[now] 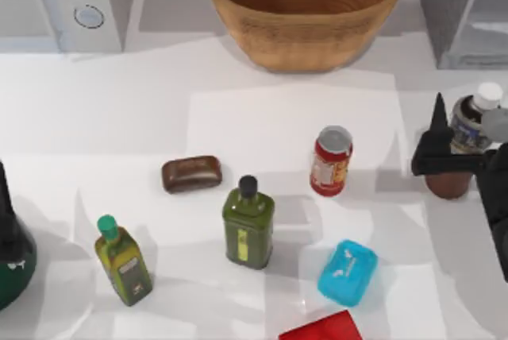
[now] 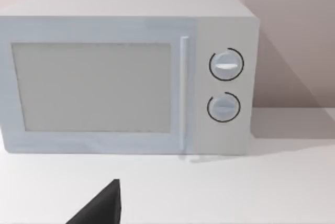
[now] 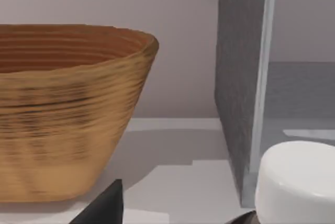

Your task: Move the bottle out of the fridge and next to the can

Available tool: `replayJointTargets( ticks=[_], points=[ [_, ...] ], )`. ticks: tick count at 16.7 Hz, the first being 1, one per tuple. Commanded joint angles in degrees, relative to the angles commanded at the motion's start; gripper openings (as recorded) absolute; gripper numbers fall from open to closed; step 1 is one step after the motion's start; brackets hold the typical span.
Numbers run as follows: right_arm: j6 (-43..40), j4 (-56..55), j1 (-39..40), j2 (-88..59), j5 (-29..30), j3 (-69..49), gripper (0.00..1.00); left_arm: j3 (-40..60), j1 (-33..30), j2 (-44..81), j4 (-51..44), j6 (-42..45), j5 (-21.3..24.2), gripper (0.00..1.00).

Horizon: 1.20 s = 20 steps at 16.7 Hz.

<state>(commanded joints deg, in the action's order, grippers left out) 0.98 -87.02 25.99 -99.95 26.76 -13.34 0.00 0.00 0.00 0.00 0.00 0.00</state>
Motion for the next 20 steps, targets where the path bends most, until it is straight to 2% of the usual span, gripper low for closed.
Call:
replayJointTargets(
  ticks=[5,12,16,20],
  points=[
    [-0.8,-1.7,0.9,0.3,1.6,2.8,1.0,0.0,0.0,0.0,0.0,0.0,0.0,1.0],
    [-0.8,0.7,-0.4,3.7,0.1,2.0,1.0,0.0,0.0,0.0,0.0,0.0,0.0,1.0],
    [-1.2,9.9,-3.7,16.4,-4.4,1.1,1.0,0.0,0.0,0.0,0.0,0.0,0.0,1.0],
    [-1.3,25.9,-8.6,34.4,-10.5,1.5,1.0,0.0,0.0,0.0,0.0,0.0,0.0,1.0]
  ],
)
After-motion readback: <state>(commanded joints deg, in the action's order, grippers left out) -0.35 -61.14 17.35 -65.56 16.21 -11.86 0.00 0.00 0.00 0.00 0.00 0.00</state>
